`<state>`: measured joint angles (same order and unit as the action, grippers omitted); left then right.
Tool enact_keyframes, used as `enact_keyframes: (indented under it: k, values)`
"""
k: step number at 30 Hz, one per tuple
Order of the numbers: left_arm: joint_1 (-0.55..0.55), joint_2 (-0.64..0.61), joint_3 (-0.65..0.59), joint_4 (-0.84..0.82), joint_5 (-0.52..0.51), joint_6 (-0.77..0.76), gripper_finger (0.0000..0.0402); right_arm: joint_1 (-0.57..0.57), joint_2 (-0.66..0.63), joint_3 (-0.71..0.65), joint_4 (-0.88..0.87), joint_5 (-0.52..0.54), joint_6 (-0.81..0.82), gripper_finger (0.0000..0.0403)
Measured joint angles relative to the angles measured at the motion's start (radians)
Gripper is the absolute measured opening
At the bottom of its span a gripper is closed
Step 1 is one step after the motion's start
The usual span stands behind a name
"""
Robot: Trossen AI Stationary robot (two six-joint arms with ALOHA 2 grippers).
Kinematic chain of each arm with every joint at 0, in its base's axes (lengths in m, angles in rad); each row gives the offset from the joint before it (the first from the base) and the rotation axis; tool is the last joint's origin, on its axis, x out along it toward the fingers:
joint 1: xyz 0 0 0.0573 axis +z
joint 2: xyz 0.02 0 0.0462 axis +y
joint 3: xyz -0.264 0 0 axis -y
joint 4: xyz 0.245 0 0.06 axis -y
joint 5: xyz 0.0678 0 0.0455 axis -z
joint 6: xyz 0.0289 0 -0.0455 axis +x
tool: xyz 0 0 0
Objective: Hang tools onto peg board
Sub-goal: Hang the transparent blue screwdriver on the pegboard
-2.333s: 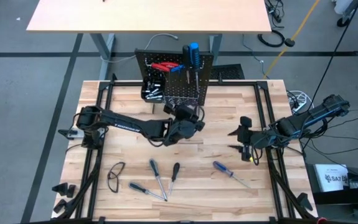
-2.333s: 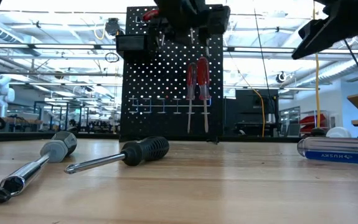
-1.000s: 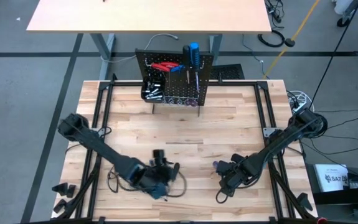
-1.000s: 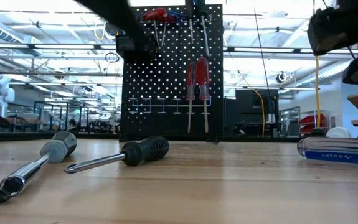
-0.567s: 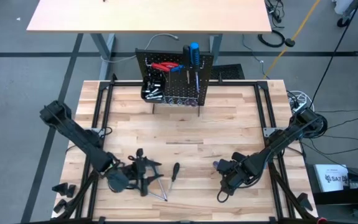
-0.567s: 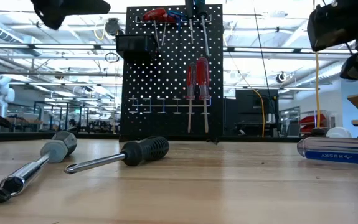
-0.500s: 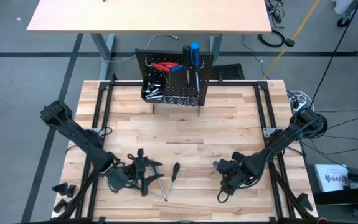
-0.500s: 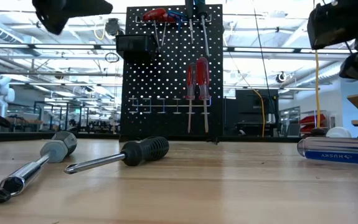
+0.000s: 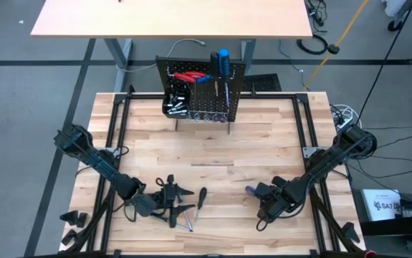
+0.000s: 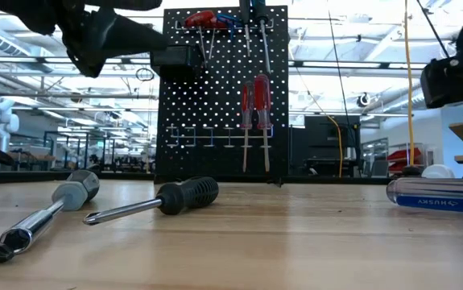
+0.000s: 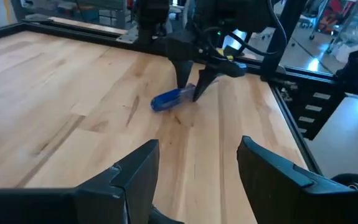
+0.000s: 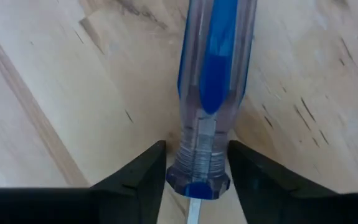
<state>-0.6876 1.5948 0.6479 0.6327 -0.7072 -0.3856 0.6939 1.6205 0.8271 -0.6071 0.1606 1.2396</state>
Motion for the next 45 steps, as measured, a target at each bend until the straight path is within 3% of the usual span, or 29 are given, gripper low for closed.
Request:
enact_keyframes:
  k: [4, 12, 15, 20, 35, 45]
  values:
    - [0.001, 0.046, 0.000, 0.073, 0.003, 0.000, 0.0217, 0.020, 0.012, -0.012, 0.002, 0.019, 0.014, 0.0120]
    - [0.002, 0.167, 0.000, 0.307, 0.028, 0.000, 0.0217, 0.035, 0.008, 0.003, 0.036, 0.073, -0.023, 0.0120]
    - [0.010, 0.204, 0.004, 0.372, 0.072, -0.003, 0.0217, 0.035, -0.021, 0.048, 0.038, 0.137, -0.083, 0.0120]
    - [0.023, 0.248, 0.037, 0.418, 0.130, -0.001, 0.0217, 0.035, -0.056, 0.122, 0.088, 0.266, -0.232, 0.0120]
    - [0.040, 0.259, 0.061, 0.466, 0.152, 0.007, 0.0217, 0.028, -0.071, 0.189, 0.540, 0.596, -0.777, 0.0120]
    - [0.104, 0.258, 0.157, 0.513, 0.131, 0.201, 0.0217, -0.030, -0.071, 0.189, 0.775, 0.551, -0.992, 0.0120]
